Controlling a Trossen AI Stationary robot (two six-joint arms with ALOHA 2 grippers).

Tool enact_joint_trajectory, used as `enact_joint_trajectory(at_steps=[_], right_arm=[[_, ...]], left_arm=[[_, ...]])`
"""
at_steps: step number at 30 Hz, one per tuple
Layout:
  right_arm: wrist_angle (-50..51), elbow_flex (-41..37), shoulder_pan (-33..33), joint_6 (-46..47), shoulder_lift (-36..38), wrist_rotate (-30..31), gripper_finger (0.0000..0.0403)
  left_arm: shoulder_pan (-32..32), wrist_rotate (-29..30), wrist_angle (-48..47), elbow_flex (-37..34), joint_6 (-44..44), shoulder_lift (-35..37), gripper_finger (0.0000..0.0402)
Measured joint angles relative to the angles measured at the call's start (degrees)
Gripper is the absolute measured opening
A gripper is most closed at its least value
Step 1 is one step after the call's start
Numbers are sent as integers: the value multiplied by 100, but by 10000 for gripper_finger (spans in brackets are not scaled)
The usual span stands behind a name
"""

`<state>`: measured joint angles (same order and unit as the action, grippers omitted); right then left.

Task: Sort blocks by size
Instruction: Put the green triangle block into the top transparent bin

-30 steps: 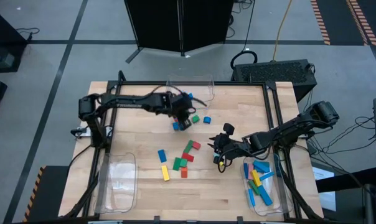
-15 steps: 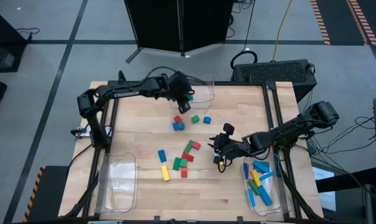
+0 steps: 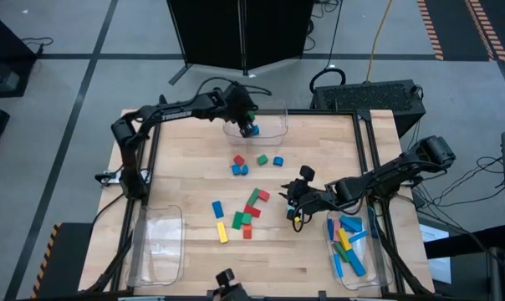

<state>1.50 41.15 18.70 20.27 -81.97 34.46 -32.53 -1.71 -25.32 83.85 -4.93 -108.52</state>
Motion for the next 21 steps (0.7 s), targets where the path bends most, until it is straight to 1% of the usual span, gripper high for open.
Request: enact_joint_trajectory(at_steps=[8, 18, 21], right_arm=[[7, 0, -15, -18, 0, 0, 105], [11, 0, -24, -11, 0, -2, 105], [11, 0, -24, 2, 0, -2, 105]], left_arm=[[-158, -14, 24, -4, 2, -346, 130], [-158, 25, 85, -4, 4, -351, 130], [-158, 167, 115, -4, 4, -351, 138]])
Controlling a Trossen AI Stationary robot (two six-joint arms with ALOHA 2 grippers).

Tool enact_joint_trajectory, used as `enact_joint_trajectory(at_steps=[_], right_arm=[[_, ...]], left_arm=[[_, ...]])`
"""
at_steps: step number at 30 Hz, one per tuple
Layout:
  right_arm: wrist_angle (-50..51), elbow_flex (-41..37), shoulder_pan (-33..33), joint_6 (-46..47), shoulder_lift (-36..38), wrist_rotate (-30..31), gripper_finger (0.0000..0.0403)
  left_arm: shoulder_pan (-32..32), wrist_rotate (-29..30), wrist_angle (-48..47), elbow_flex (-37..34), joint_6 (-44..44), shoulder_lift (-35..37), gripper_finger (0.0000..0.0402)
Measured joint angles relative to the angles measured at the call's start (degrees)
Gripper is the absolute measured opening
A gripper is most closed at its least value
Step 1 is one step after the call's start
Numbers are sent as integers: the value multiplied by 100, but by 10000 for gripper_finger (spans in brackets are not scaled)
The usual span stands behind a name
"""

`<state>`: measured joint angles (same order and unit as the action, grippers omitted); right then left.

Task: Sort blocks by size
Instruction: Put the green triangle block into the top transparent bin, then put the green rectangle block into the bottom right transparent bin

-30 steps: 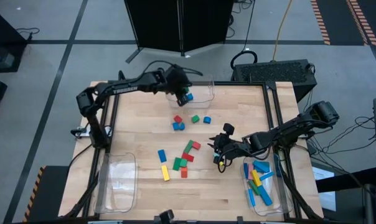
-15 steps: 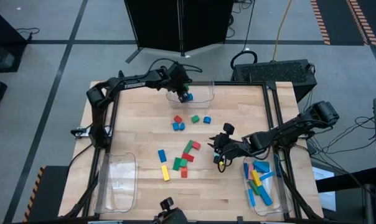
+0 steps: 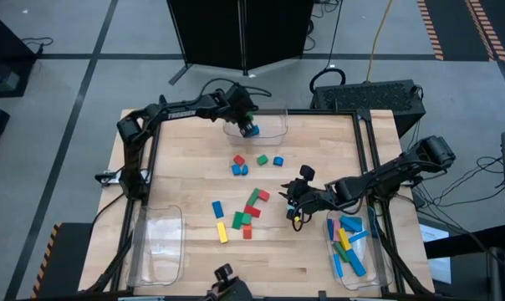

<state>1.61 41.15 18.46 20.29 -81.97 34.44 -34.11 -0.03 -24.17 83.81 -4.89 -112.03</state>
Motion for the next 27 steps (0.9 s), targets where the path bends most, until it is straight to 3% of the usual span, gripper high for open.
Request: enact_joint_trajectory(at_steps=[12, 20, 27], right_arm=[[31, -2, 0, 0, 0, -3, 105], [46, -2, 0, -1, 0, -4, 105], [142, -7, 0, 0, 0, -7, 105]], left_arm=[[15, 332, -37, 0, 154, 9, 257], [154, 341, -291, 193, 116, 53, 262], [643, 339, -616, 215, -246, 545, 262]])
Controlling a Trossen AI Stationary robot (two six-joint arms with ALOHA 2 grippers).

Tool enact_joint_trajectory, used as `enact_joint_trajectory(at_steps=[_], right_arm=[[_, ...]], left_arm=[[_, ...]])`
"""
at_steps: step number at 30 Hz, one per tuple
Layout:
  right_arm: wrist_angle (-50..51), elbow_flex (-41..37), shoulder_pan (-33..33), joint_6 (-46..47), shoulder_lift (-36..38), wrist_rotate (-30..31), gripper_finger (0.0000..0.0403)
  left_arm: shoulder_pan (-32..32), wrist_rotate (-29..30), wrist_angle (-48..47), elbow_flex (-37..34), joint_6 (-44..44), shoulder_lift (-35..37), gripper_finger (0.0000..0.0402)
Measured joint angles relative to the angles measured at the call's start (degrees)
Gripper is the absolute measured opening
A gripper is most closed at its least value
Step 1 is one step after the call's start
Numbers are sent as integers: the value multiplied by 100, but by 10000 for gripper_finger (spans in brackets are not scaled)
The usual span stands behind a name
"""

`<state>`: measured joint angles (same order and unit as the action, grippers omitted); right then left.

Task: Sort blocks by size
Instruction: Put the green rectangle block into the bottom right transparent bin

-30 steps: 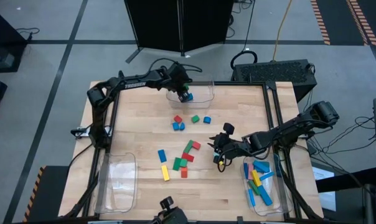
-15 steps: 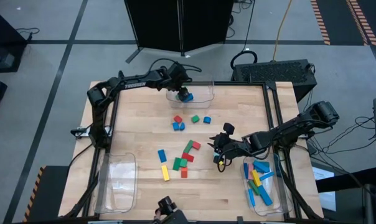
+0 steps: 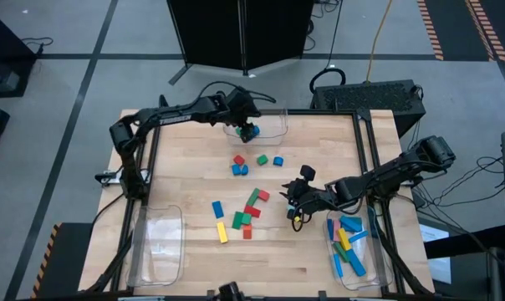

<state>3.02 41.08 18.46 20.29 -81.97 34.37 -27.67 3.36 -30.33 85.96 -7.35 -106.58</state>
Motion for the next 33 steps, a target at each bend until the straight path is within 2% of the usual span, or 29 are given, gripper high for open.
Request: enact_joint_trajectory(at_steps=[6, 11, 15, 18, 24, 26, 33], right_arm=[[98, 0, 2, 95, 0, -22, 105], [219, 0, 2, 177, 0, -22, 105], [206, 0, 2, 168, 0, -20, 105], [199, 0, 2, 171, 0, -20, 105], [158, 0, 2, 173, 0, -17, 105], [143, 0, 2, 173, 0, -11, 105], [145, 0, 2, 298, 0, 8, 105]], left_arm=[[568, -7, -293, -160, -250, 351, 262], [1023, -6, -626, -366, -212, 351, 262], [1416, -313, -250, -809, -153, 358, 262], [1681, -406, 117, -1137, 258, 349, 262], [2333, -368, 1271, -1893, 1658, 353, 262], [2528, -157, 1552, -2074, 2041, 353, 262], [2997, 750, 1661, -2249, 2876, 340, 262]])
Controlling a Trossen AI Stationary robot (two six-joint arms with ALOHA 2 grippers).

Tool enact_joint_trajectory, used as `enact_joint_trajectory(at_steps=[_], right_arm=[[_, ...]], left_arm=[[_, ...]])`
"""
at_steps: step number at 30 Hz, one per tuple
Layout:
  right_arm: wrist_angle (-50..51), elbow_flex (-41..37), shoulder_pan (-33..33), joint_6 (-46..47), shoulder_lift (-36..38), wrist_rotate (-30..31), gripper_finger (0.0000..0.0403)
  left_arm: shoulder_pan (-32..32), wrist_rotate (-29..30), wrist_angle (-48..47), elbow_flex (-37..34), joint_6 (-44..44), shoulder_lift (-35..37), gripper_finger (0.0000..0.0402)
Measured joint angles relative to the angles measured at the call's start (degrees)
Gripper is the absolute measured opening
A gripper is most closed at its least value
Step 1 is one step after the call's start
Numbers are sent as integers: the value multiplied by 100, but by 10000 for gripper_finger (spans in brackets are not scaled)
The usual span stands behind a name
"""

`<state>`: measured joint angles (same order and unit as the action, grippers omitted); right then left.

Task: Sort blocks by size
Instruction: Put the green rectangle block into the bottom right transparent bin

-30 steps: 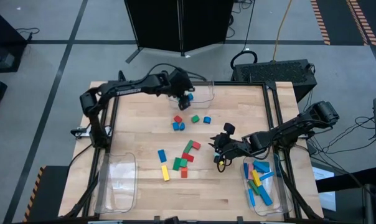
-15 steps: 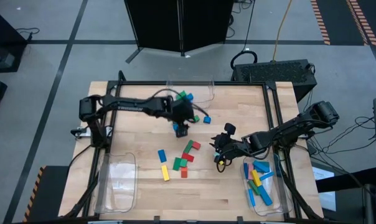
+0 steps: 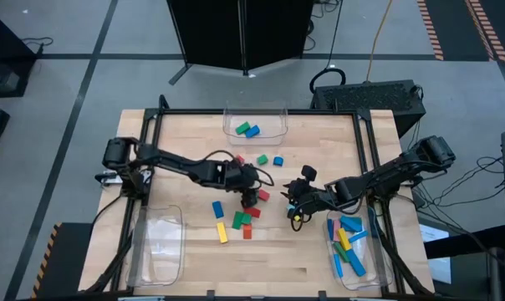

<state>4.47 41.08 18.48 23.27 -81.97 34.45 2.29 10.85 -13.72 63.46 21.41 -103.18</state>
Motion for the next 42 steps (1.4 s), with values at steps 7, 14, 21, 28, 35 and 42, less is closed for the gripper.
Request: enact_joint_trajectory(at_steps=[7, 14, 21, 28, 35, 42], right_arm=[[2, 0, 0, 1, 0, 0, 105], [7, 0, 0, -12, 0, -1, 105], [4, 0, 0, -14, 0, -1, 105], [4, 0, 0, -14, 0, -1, 105], [4, 0, 0, -14, 0, -1, 105], [4, 2, 0, -14, 0, -1, 105]], left_arm=[[180, -21, 276, -4, 124, -426, 262], [189, -335, 303, -4, 214, -659, 262], [332, -358, 453, -4, 391, -660, 262], [506, -359, 658, -4, 531, -660, 262], [541, -335, 545, -4, 531, -660, 262], [541, 105, 224, -4, 509, -662, 262]])
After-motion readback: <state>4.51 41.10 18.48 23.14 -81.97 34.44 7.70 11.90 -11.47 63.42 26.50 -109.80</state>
